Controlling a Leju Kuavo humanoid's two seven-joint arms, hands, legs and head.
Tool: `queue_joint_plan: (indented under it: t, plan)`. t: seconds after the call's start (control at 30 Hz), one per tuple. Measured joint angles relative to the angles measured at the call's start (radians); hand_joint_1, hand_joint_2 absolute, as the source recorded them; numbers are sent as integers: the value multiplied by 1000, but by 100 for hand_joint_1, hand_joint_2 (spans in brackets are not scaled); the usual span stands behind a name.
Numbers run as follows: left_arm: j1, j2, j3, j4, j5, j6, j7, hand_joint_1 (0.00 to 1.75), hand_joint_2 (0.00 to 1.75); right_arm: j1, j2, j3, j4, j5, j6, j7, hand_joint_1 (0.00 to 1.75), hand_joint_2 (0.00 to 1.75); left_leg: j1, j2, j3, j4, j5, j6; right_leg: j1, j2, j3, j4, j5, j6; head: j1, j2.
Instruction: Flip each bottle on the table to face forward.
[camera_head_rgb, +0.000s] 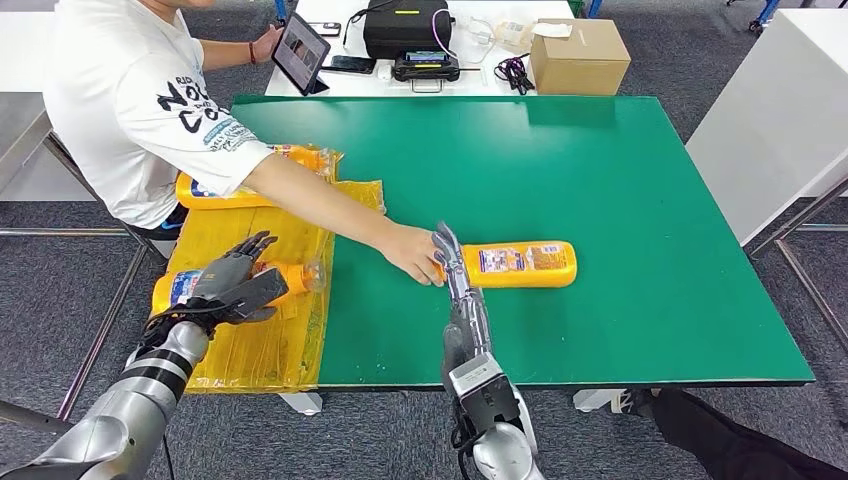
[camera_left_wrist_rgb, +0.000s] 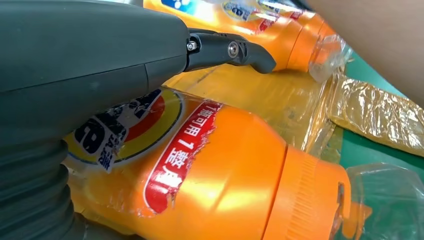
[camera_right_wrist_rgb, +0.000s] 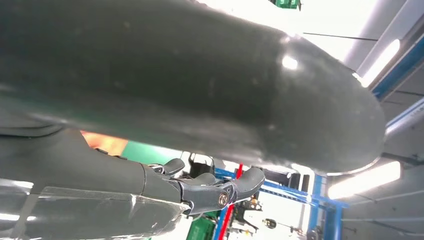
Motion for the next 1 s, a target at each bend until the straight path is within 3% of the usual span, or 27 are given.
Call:
queue_joint_plan:
  t: [0.2, 0.47, 0.63, 0.77, 1.0]
  plan:
    - [0, 2, 19, 15, 113, -152, -31, 0, 0, -15, 3, -2, 32, -13, 16, 11, 0, 0, 0, -1, 1, 0, 0, 0, 0, 0, 2, 0, 0, 0, 0, 0]
    - [14, 6, 88, 19, 391, -519, -114, 0, 0, -42, 5, -4, 84, -33, 39, 8, 0, 0, 0, -1, 6, -1, 0, 0, 0, 0, 7, 0, -1, -1, 0, 0]
    - [18, 5, 103, 20, 441, -567, -106, 0, 0, -44, 5, -4, 89, -35, 40, 4, 0, 0, 0, -1, 6, -1, 0, 0, 0, -1, 7, 0, -1, -1, 0, 0]
    - [46, 6, 164, 22, 667, -702, -48, 0, 0, -56, 7, -4, 120, -49, 42, -3, 0, 0, 0, -1, 8, -1, 0, -1, 0, -1, 9, 0, -1, -1, 0, 0]
    - [71, -13, 175, 8, 782, -652, -55, 0, 0, -58, 8, -5, 141, -46, 35, -2, 0, 0, 0, -1, 8, 0, 0, -1, 0, 0, 9, 0, -1, -1, 0, 0]
